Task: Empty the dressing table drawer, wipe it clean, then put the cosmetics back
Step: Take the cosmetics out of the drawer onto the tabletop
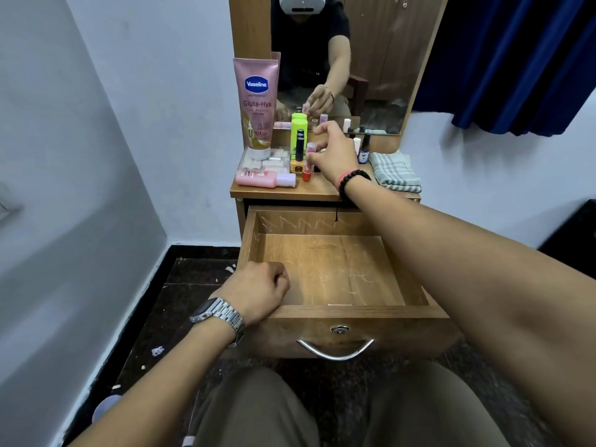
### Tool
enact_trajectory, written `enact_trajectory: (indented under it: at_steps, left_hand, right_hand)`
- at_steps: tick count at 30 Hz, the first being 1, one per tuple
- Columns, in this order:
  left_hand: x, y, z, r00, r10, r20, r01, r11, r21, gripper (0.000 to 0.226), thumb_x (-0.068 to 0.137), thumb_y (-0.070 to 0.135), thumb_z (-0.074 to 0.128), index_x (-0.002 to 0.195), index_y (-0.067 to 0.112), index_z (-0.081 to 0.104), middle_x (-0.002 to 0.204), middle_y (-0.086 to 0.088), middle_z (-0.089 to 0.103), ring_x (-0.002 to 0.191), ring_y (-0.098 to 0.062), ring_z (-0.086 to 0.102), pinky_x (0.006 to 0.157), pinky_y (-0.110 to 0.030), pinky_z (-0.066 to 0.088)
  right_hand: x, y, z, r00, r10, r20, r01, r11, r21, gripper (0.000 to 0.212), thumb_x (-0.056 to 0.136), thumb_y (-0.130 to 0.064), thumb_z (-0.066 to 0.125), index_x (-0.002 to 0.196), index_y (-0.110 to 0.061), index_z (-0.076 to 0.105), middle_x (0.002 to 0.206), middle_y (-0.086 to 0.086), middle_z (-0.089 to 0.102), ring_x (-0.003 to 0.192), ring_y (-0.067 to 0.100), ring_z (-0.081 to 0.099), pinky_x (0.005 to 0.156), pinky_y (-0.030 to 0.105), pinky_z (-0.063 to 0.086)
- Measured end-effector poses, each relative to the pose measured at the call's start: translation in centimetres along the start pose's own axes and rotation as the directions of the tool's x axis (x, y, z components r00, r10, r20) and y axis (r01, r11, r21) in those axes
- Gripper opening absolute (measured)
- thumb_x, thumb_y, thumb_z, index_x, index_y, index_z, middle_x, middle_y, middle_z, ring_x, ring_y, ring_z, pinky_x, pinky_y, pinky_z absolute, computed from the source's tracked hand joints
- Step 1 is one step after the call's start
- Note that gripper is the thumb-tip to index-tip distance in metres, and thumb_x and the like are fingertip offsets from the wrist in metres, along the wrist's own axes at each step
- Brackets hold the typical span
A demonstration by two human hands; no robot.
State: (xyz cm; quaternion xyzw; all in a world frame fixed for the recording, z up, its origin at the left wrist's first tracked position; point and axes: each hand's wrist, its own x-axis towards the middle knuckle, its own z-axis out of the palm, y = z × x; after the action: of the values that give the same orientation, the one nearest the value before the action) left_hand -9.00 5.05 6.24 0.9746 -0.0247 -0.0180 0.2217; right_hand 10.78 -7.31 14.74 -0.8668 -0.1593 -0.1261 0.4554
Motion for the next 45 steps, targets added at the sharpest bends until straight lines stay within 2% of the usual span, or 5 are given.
enact_trajectory:
  at_steps: [24,26,28,31,45]
  left_hand:
    - [0.2,0.1,-0.4,0.988,0.060,0.146,-0.061,0.998,0.005,0.032,0.098,0.030,0.035,0.096,0.022,0.067,0.093,0.002,0.071,0.090,-0.015,0.064,0.085,-0.031,0.050]
    - [0.3,0.1,-0.3,0.978,0.065,0.200,-0.066,0.998,-0.003,0.035,0.100,0.035,0.033,0.095,0.026,0.067,0.095,0.006,0.071,0.095,-0.014,0.061,0.089,-0.031,0.046]
    - [0.4,0.1,-0.3,0.967,0.059,0.248,-0.063,0.998,0.007,0.038,0.100,0.040,0.030,0.095,0.031,0.067,0.101,0.008,0.069,0.101,-0.016,0.058,0.093,-0.033,0.044]
    - [0.4,0.6,-0.8,0.943,0.051,0.328,-0.069,0.997,0.044,0.042,0.101,0.042,0.028,0.103,0.031,0.068,0.111,0.008,0.067,0.106,-0.014,0.057,0.096,-0.030,0.041]
    - [2.0,3.4,-0.9,0.771,-0.070,0.633,0.024,0.996,0.081,0.036,0.101,0.027,0.035,0.131,0.022,0.055,0.139,0.005,0.049,0.126,-0.015,0.043,0.105,-0.025,0.025]
  right_hand:
    - [-3.5,0.8,-2.9,0.990,-0.140,-0.027,0.138,0.987,-0.084,0.012,0.089,-0.016,0.060,0.100,-0.019,0.062,0.087,-0.012,0.059,0.077,-0.003,0.053,0.070,0.014,0.044]
    - [-6.1,1.4,-4.5,0.913,-0.135,0.385,0.220,0.958,-0.185,0.012,0.092,-0.012,0.057,0.098,-0.020,0.065,0.089,-0.012,0.062,0.078,-0.005,0.055,0.068,0.008,0.044]
    - [-8.5,2.8,-5.6,0.623,0.084,0.778,0.260,0.916,-0.307,0.018,0.093,-0.012,0.056,0.105,-0.020,0.067,0.094,-0.006,0.068,0.081,0.003,0.062,0.072,0.013,0.049]
    - [-11.4,6.1,-6.2,0.280,0.453,0.846,0.180,0.841,-0.510,0.025,0.092,-0.009,0.056,0.113,-0.017,0.066,0.095,-0.002,0.068,0.082,0.012,0.063,0.075,0.025,0.054]
    - [-14.5,7.8,-3.5,0.372,0.452,0.811,0.055,0.861,-0.506,0.030,0.095,-0.011,0.047,0.123,-0.013,0.058,0.109,0.002,0.061,0.091,0.013,0.054,0.082,0.027,0.049]
